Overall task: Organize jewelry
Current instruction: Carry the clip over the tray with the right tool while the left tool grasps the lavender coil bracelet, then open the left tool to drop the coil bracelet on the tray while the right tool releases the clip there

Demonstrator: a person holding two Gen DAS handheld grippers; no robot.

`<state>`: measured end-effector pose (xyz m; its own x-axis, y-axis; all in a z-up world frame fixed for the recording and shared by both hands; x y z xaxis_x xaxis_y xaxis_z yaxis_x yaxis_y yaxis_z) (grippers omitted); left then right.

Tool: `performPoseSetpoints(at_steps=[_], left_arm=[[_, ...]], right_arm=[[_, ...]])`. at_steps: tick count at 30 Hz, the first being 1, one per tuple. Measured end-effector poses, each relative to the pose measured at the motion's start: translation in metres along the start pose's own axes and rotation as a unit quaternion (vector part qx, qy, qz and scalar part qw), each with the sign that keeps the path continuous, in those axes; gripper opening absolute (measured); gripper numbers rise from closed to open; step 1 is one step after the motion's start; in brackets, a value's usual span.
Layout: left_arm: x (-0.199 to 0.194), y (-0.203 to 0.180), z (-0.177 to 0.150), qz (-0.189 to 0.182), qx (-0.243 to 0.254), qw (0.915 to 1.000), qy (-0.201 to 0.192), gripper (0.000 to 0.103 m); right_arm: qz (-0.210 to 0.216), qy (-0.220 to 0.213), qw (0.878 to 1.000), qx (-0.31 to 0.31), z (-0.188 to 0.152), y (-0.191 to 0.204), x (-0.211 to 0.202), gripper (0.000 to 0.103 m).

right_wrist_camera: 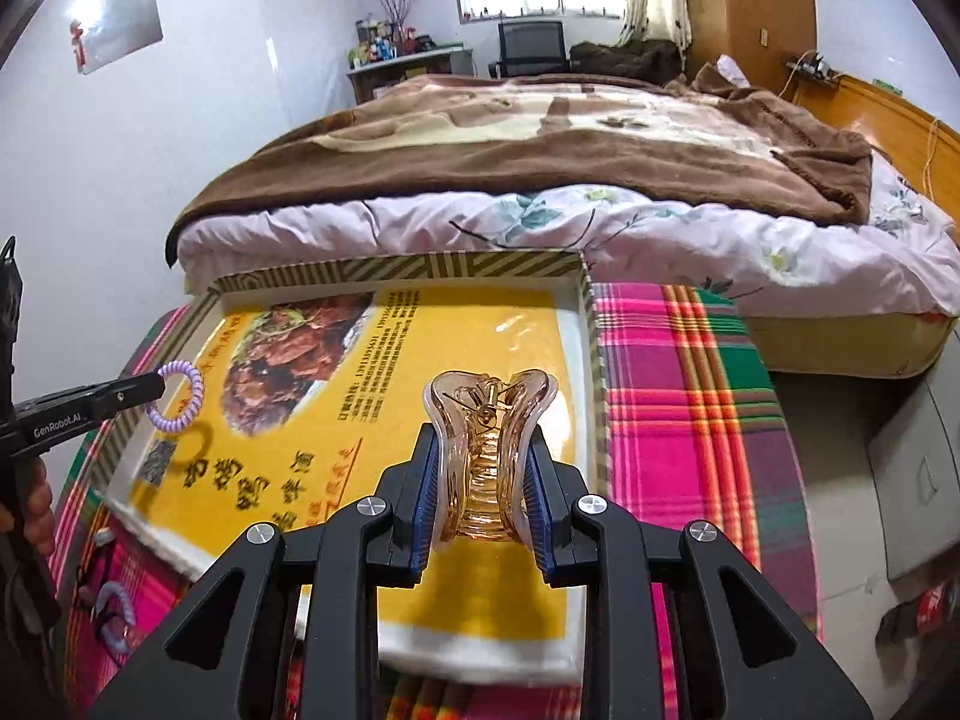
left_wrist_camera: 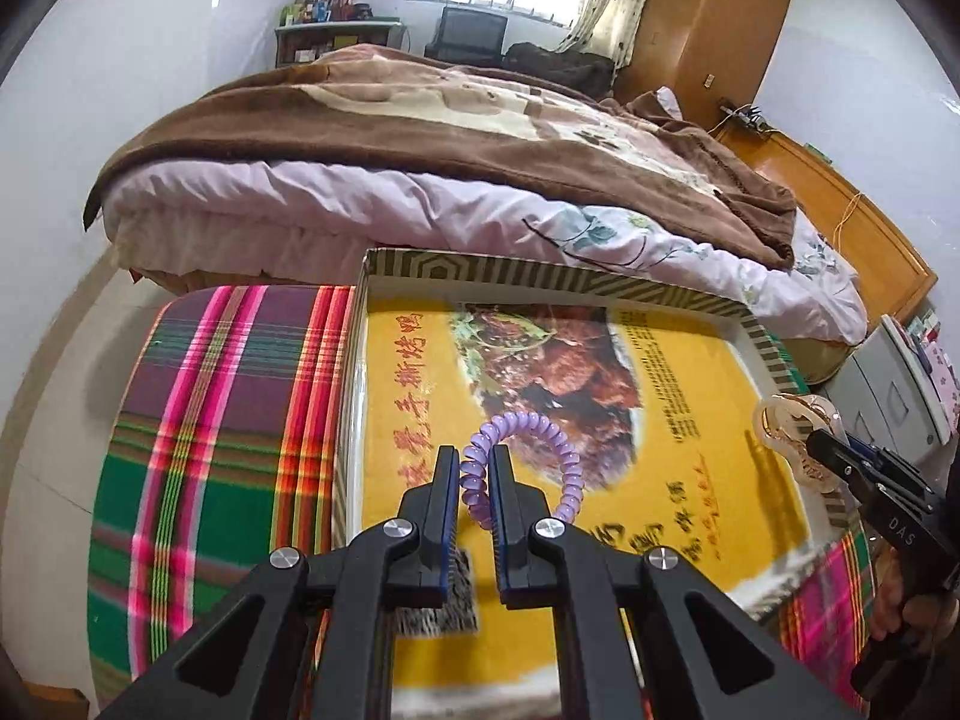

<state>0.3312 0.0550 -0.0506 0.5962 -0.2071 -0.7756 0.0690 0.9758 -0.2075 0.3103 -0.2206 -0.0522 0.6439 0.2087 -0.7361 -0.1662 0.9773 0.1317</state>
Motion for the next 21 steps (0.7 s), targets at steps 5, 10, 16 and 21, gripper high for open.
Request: performPoseSetpoints(at_steps=[5,10,16,21], left_arm=[[0.017,0.004,0.000,-0.001,-0.002,0.9999,0.014,0.010],[0.025,0.001,-0.003,0.002,0.000,0.9997,0.024,0.010],[0.029,-0.001,-0.003,0.011,0.006,0.9995,0.029,0.010],[0.031,0.002,-0.003,0.013,0.000,0.9994,0.032,0.015]], right_arm=[[-0.005,0.003,1.000,-0.007,0.008,0.003,0.012,0.027],[-0.010,0.006,1.000,-0.020,0.010,0.008,0.019,0.027],[-0.013,0.011,1.000,-0.018,0.009,0.010,0.025,0.027],[-0.020,0.007,1.000,-0.010,0.010,0.008,0.024,0.027]])
Point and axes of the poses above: each gripper's, at about its wrist camera, not at the fingertips, and x roughly the way its jaws point, y to its left, z to its top, the point moved 4 cm from there along x, roughly the way its jaws point
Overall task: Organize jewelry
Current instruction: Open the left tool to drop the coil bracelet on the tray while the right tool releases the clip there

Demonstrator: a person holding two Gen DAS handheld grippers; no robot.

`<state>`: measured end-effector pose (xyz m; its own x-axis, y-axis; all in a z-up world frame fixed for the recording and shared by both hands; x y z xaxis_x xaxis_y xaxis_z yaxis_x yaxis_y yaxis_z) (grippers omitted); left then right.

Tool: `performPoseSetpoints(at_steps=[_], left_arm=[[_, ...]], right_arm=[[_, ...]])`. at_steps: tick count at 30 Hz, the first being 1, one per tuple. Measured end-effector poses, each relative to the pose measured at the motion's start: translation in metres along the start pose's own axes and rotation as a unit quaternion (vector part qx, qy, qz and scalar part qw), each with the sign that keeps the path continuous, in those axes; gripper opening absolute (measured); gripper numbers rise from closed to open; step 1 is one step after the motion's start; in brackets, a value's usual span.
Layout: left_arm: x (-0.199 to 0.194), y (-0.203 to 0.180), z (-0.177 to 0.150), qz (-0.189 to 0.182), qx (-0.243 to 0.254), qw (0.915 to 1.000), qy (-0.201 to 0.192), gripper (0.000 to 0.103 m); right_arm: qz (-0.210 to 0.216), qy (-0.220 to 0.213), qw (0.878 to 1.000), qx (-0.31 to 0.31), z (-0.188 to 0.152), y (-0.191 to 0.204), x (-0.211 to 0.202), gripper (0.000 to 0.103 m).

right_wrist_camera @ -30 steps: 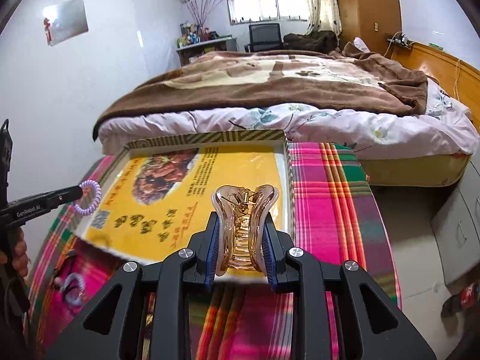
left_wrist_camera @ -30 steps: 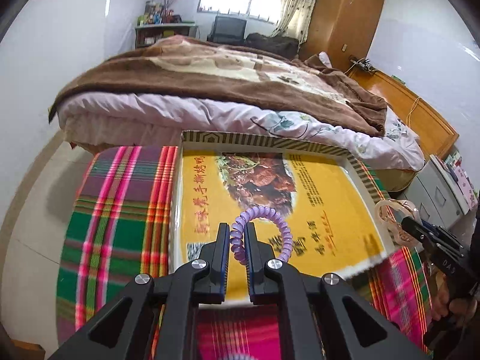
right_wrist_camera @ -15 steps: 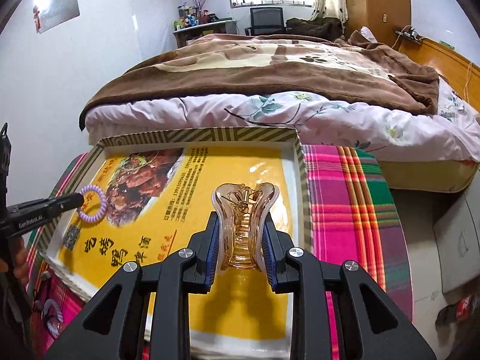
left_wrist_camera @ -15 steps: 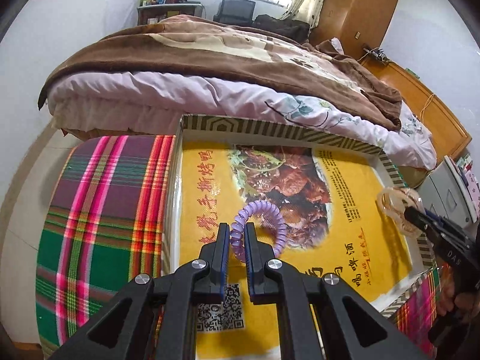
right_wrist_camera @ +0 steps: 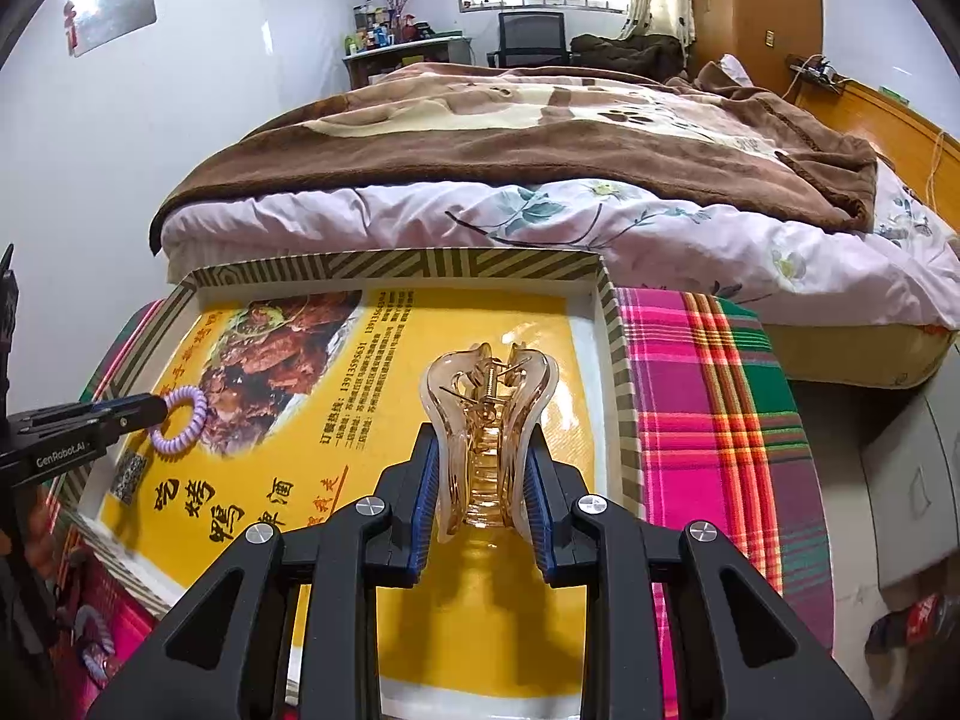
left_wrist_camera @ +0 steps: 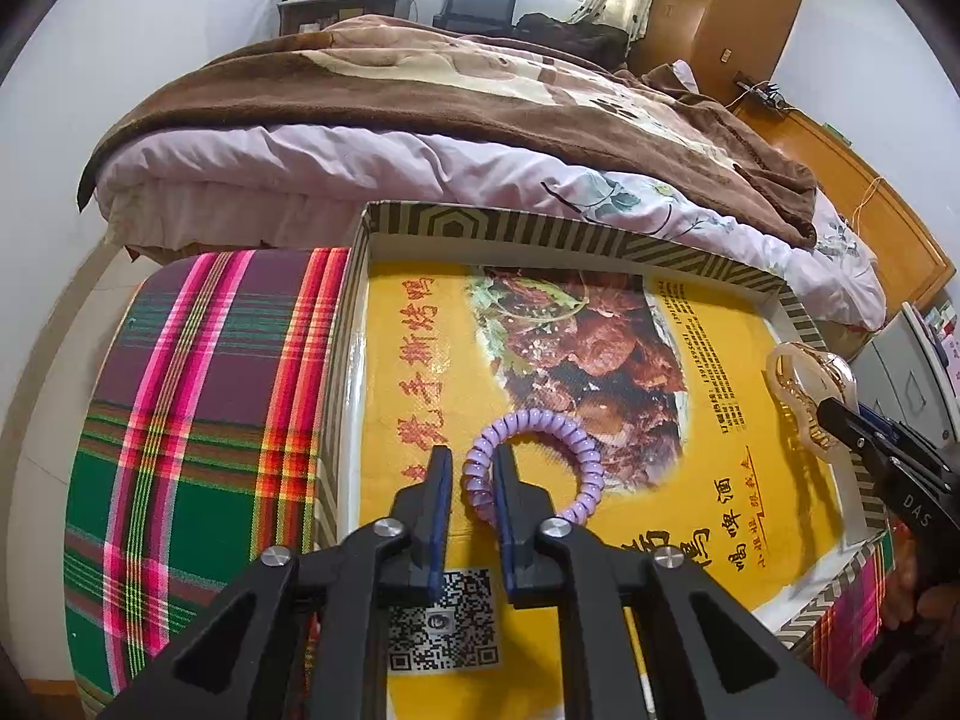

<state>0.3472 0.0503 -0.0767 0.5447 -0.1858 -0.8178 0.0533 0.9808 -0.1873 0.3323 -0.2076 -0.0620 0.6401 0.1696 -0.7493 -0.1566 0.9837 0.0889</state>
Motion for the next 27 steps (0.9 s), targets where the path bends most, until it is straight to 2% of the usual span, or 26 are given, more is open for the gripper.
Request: performPoseSetpoints(at_steps=[1,4,6,8,9,14,21,27], left_arm=[[0.000,0.000,0.000,0.001,0.001,1.0000,0.000,0.016],[-0.001,-0.003,-0.001,-0.001,0.003,1.0000,0.000,0.029],[-0.004,-0.005,-0.001,-0.001,0.004,1.0000,-0.002,0.048],[-0.007,-0.006,-0.002,-0.009,0.002,0.9999,-0.005,0.054],[-0.009,-0.007,-0.003,-0.009,0.000,0.9999,-0.005,0.057],[-0.021,-0.009,-0.007,-0.010,0.001,0.9999,-0.008,0.063],[-0.056,-0.011,-0.018,-0.022,-0.002,0.9992,-0.034,0.077],[-0.091,-0.011,-0.043,-0.024,0.002,0.9984,-0.051,0.080]], right_arm=[[-0.001,0.000,1.000,0.001,0.000,0.000,0.000,0.027],[-0.002,0.004,1.000,-0.001,-0.001,0.000,0.000,0.027],[-0.002,0.004,1.000,-0.003,-0.001,0.000,-0.001,0.031],[0.001,0.001,1.000,-0.001,-0.001,0.000,-0.003,0.047],[0.003,-0.004,1.000,0.000,-0.001,0.000,-0.006,0.049],[0.005,-0.014,1.000,0.003,-0.001,0.001,-0.016,0.050],[0.015,-0.031,0.999,0.010,-0.008,0.005,-0.040,0.051],[0.032,-0.049,0.998,0.013,-0.025,0.009,-0.071,0.051]])
Point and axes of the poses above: each gripper's, at about its wrist camera, not at the fingertips, and x roughly the way its jaws point, y to its left, z to its top, the point moved 4 cm from there along x, roughly the way its jaws point
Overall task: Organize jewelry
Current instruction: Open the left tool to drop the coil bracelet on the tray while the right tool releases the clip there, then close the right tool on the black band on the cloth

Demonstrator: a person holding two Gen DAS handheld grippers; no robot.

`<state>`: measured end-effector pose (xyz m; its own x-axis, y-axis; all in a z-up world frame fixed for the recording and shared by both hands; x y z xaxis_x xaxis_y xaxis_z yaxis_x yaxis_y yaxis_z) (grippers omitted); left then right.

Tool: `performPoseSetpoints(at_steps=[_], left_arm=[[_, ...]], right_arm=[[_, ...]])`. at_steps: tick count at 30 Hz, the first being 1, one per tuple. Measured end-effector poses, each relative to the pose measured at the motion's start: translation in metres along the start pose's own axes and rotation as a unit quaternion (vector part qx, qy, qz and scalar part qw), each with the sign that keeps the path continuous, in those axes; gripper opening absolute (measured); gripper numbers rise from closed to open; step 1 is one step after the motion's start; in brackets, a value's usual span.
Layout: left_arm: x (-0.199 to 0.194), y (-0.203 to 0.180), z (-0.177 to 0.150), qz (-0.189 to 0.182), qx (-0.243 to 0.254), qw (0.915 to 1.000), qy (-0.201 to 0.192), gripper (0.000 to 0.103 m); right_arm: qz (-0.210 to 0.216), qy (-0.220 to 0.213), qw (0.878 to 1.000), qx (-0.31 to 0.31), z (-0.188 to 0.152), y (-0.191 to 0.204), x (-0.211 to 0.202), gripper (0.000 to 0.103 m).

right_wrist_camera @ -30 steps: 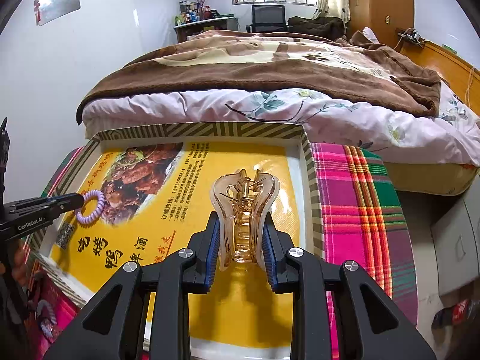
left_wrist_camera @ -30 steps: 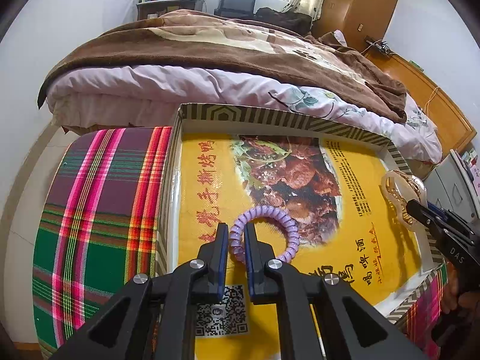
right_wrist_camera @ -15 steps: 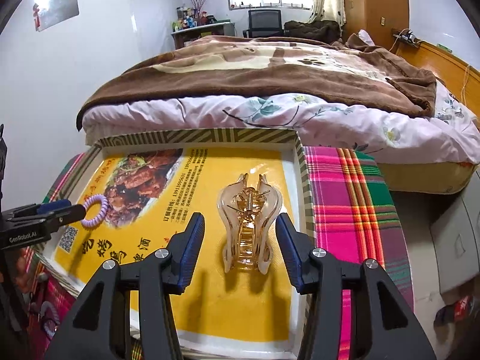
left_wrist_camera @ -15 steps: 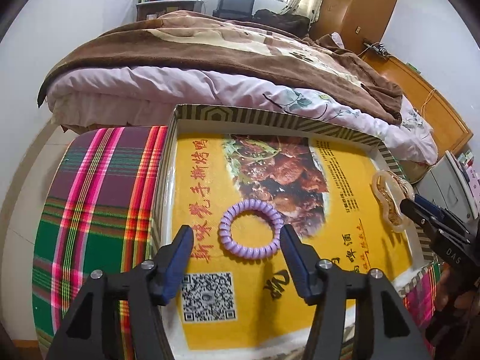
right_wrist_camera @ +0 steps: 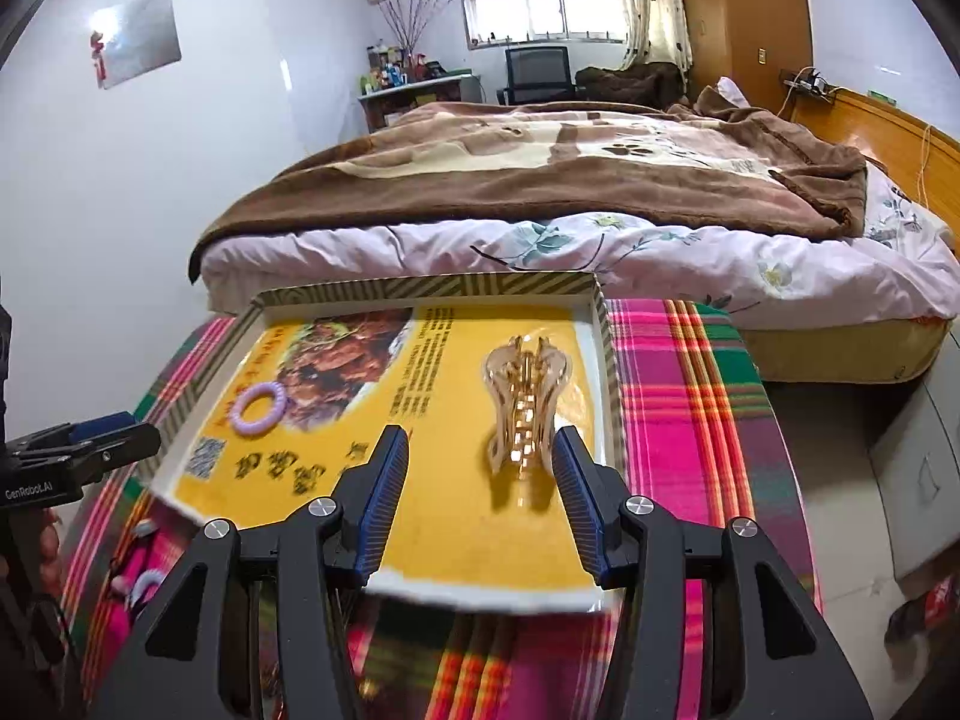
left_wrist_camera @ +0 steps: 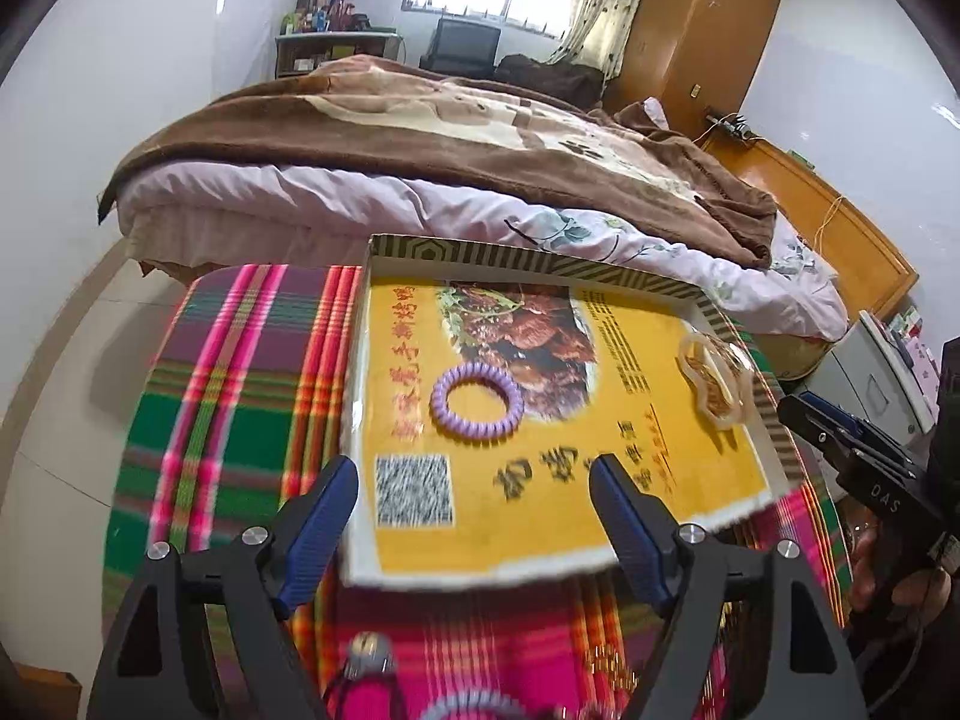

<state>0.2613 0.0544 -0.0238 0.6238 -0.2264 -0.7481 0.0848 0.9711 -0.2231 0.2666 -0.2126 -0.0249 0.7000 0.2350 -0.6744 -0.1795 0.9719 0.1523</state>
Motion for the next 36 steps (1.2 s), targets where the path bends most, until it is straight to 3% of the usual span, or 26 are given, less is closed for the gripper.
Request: performPoseSetpoints(at_steps=[16,27,33,36], left_arm=[[-0.078,0.008,-0.073,-0.014,-0.011,0.9994,-0.031,0.084],[-0.091,0.028,-0.119,-0.014,-0.046,0.9987,-0.018,0.084],[-0.090,0.040,-0.135,-0.007,-0.060,0.9982,-0.005,0.084],[-0.091,0.047,-0.138,0.000,-0.067,0.9977,-0.002,0.084]], right_arm=[[0.028,0.022,0.999,-0.008,-0.085,-0.001,-0.063,0.051],[0.026,0.081,0.995,-0.057,-0.129,0.007,-0.058,0.051],[-0.016,0.103,0.992,-0.077,-0.137,0.009,-0.046,0.051],[-0.015,0.096,0.992,-0.076,-0.139,0.008,-0.049,0.051]])
Point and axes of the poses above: each gripper's, at about its wrist camera, not at the fingertips, and x roughly the way its jaws point, y to its left, z to its top, the point moved 4 cm from there along x, roughly the way its jaws point
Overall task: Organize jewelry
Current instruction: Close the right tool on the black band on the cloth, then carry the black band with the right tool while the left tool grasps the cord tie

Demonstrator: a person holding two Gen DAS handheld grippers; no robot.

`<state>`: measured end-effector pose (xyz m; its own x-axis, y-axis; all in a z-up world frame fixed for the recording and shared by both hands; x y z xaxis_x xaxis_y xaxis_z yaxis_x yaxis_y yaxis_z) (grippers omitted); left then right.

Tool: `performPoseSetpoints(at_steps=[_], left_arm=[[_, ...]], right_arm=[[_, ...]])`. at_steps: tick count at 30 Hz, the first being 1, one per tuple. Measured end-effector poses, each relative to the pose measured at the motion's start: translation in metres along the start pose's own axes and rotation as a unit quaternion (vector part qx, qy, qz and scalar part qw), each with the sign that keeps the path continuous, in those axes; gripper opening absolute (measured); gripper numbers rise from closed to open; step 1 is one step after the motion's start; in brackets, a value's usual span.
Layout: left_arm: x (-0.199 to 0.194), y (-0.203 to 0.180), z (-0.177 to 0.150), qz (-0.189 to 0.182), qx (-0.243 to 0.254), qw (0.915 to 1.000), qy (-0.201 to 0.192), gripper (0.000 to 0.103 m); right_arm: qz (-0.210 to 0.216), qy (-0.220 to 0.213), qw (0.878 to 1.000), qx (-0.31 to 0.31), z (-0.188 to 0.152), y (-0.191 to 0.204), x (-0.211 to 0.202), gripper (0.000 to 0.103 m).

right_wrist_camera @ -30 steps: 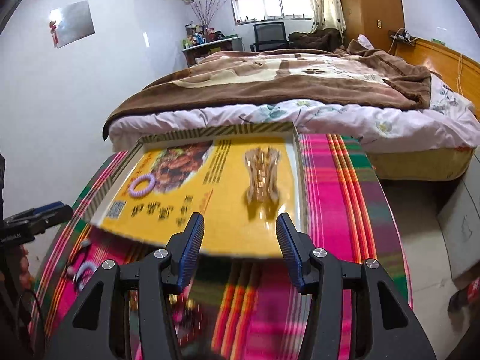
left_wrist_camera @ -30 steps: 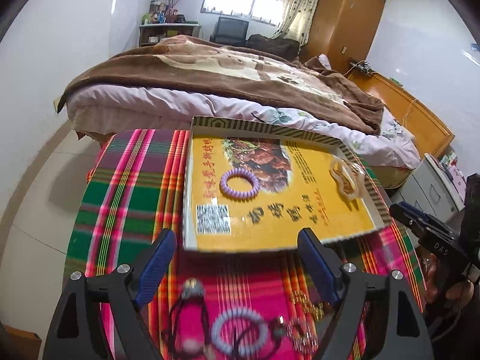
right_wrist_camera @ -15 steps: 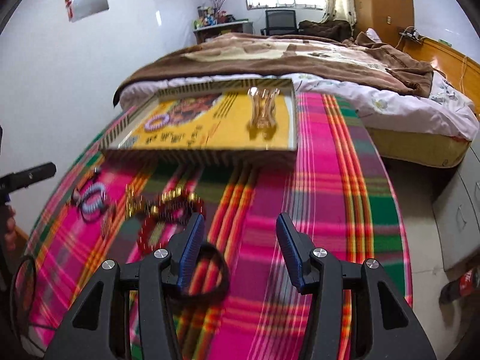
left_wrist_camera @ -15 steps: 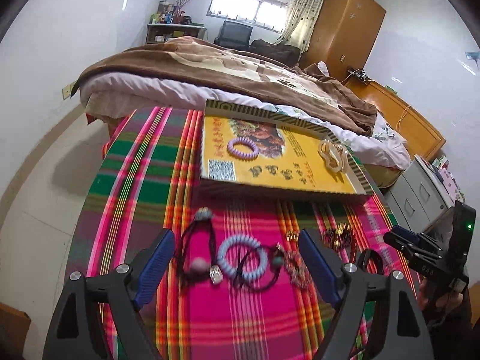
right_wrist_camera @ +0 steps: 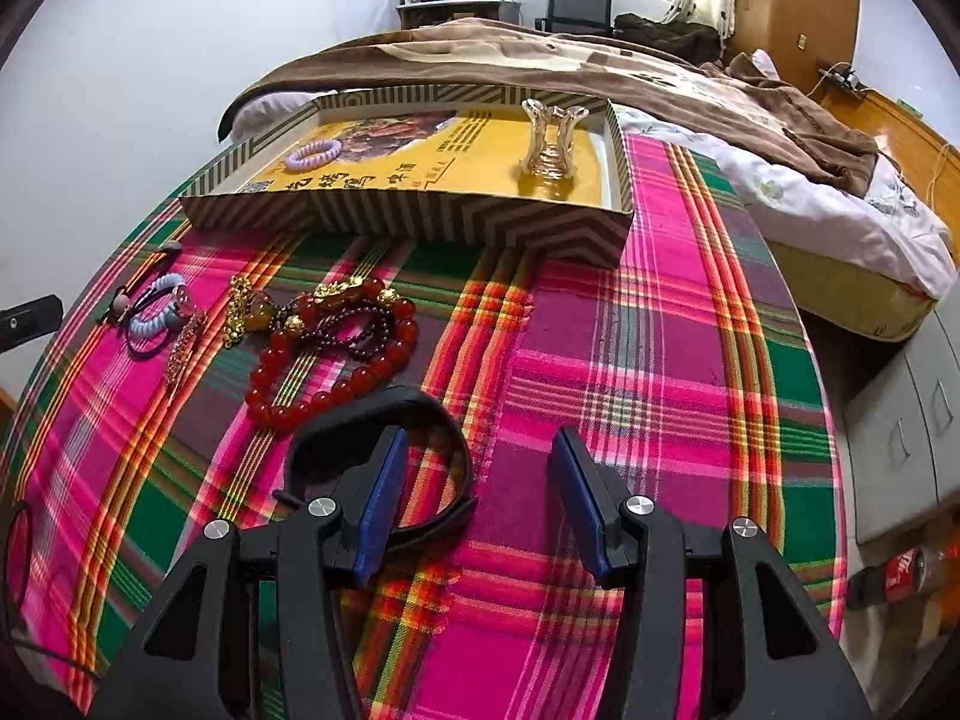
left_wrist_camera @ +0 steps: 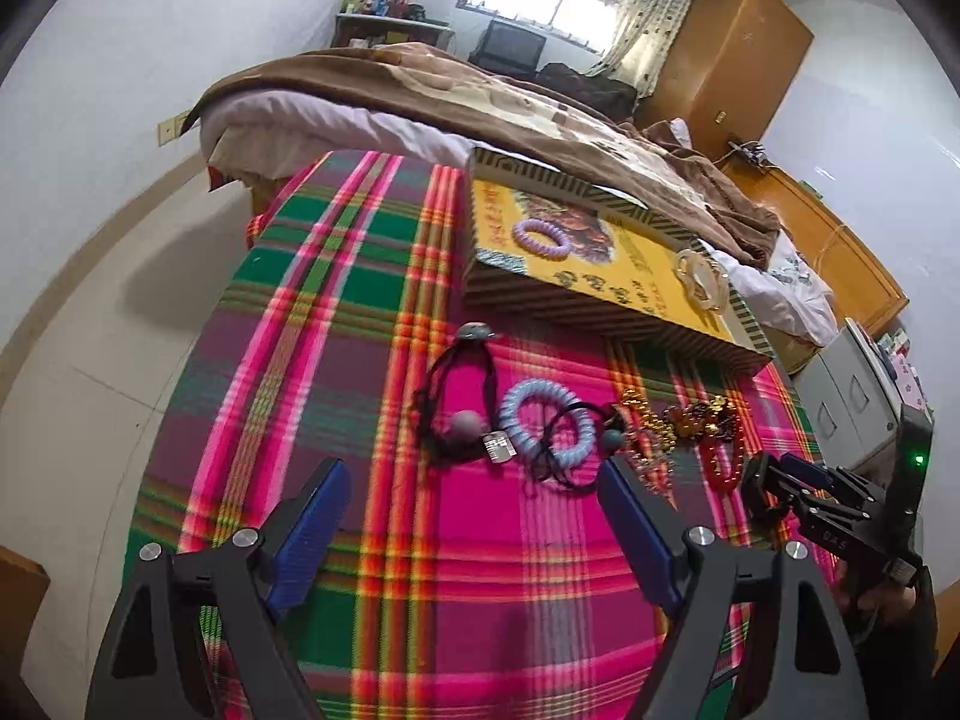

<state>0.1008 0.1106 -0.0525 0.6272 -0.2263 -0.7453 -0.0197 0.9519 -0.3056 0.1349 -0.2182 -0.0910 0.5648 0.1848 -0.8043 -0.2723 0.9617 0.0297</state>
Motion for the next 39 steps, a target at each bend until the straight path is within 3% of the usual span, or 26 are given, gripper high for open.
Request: performPoseSetpoints(at_steps=[3,5,10,21,28,35,39], left_arm=[[-0.001,0.005,-0.001,0.003,-0.005,1.0000,-0.001,0.084],[0.000,0.007,-0.001,0.004,-0.007,1.0000,0.000,0.084],[0.006,0.011,0.000,0.009,-0.010,0.9999,0.005,0.084],[0.027,0.022,0.024,0.042,-0.003,0.9991,0.009,0.084],[0.056,0.004,0.050,0.053,0.043,0.9976,0.013,0.084],[0.084,-0.005,0.057,0.067,0.053,0.9960,0.029,0.083],[0.094,-0.008,0.059,0.085,0.065,0.9938,0.029,0.070]], right_arm=[[-0.002,-0.003,1.000,0.002,-0.002,-0.001,-0.001,0.048],[-0.005,-0.007,1.000,0.003,-0.001,0.000,-0.001,0.028],[0.013,-0.012,1.000,0.012,-0.002,0.002,-0.003,0.008],[0.009,-0.050,0.995,0.088,0.001,-0.028,-0.022,0.007],[0.009,-0.054,0.993,0.107,0.004,-0.034,-0.021,0.007],[0.011,-0.056,0.992,0.110,0.006,-0.039,-0.020,0.007],[0.015,-0.060,0.992,0.111,0.009,-0.038,-0.020,0.007]])
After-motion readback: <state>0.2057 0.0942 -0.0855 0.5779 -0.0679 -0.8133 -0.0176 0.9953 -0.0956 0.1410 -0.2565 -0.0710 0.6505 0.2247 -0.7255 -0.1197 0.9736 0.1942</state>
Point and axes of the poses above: each gripper's, at about its wrist camera, not at the fingertips, and x roughly the way its jaws point, y to its left, z to its top, the point moved 4 cm from there along x, roughly the way its jaws point
